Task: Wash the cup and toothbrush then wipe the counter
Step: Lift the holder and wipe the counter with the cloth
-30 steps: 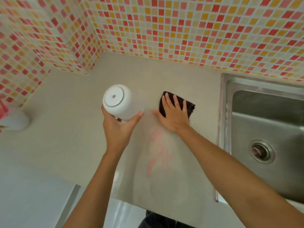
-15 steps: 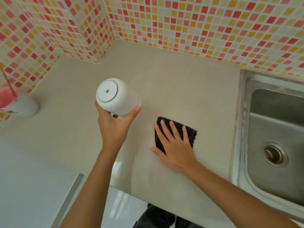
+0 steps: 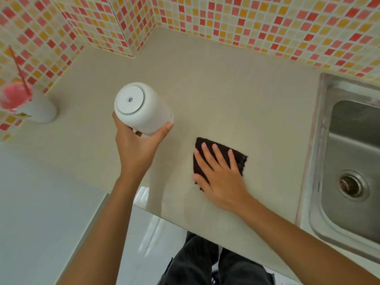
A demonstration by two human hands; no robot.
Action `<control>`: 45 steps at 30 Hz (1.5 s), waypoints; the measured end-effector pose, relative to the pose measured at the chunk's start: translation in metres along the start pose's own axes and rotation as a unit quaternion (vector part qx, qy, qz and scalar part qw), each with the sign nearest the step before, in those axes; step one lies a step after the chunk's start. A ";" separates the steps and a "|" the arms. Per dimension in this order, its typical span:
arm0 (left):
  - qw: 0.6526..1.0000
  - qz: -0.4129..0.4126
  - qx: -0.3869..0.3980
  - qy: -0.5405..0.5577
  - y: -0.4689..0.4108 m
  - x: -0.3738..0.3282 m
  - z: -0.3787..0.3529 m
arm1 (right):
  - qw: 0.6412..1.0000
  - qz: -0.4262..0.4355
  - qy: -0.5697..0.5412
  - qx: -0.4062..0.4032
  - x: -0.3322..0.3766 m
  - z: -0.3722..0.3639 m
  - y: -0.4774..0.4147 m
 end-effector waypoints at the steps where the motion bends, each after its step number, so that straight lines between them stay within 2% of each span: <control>1: 1.000 0.000 0.000 0.001 -0.001 0.002 0.002 | 1.000 0.014 -0.002 0.004 -0.008 0.001 0.003; 3: 1.000 0.004 -0.002 0.000 -0.003 0.007 0.008 | 1.000 0.005 0.012 -0.016 -0.031 0.008 -0.017; 6: 1.000 0.014 0.002 -0.003 -0.002 0.016 0.010 | 0.997 -0.056 0.032 -0.041 -0.057 0.018 -0.083; 10: 1.000 0.013 0.012 -0.012 0.004 0.018 0.003 | 0.992 -0.100 0.038 -0.064 -0.056 0.019 -0.124; 13: 1.000 0.003 0.016 -0.005 0.003 0.012 -0.010 | 0.991 -0.104 0.038 -0.078 -0.022 0.008 -0.094; 17: 0.999 -0.008 0.035 0.000 -0.002 0.003 -0.037 | 0.998 -0.025 0.021 -0.051 0.025 -0.005 -0.012; 21: 0.999 -0.007 0.047 0.006 -0.004 0.003 -0.045 | 0.998 -0.014 0.039 -0.042 -0.012 -0.004 0.037; 27: 0.999 0.005 0.038 0.001 -0.001 0.012 -0.034 | 0.980 -0.179 0.051 -0.071 -0.118 0.016 -0.038; 30: 0.999 0.011 0.039 0.003 0.000 0.014 -0.033 | 0.967 -0.240 0.041 -0.081 -0.113 0.013 -0.054; 32: 0.999 0.009 0.035 0.007 -0.002 0.011 -0.037 | 0.971 -0.217 0.046 -0.087 -0.079 0.007 -0.040; 35: 0.999 -0.004 0.040 0.013 -0.006 0.004 -0.047 | 0.993 -0.086 0.032 -0.067 -0.013 -0.002 0.008; 37: 0.999 -0.011 0.046 0.015 -0.006 0.000 -0.054 | 0.999 -0.015 0.018 -0.032 0.006 -0.006 0.033; 38: 0.999 -0.011 0.049 0.016 -0.005 -0.001 -0.058 | 1.000 0.000 0.014 -0.028 0.002 -0.005 0.033; 40: 0.998 -0.008 0.060 0.014 0.000 -0.003 -0.064 | 0.998 -0.023 0.019 -0.050 -0.027 0.002 0.007; 42: 0.998 -0.004 0.069 0.011 0.005 -0.003 -0.067 | 0.993 -0.097 0.028 -0.068 -0.073 0.013 -0.042; 45: 0.997 0.002 0.076 0.014 0.014 0.000 -0.068 | 0.981 -0.188 0.007 -0.049 -0.160 0.032 -0.120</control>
Point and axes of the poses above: each hand's wrist, its own y-axis away from the middle knuckle, its own z-axis out of the back of the hand, x = y × z, the point moved 7 cm from there along -y, towards the middle knuckle, and after that the axes turned 5 degrees about y, right-handed, at the moved point
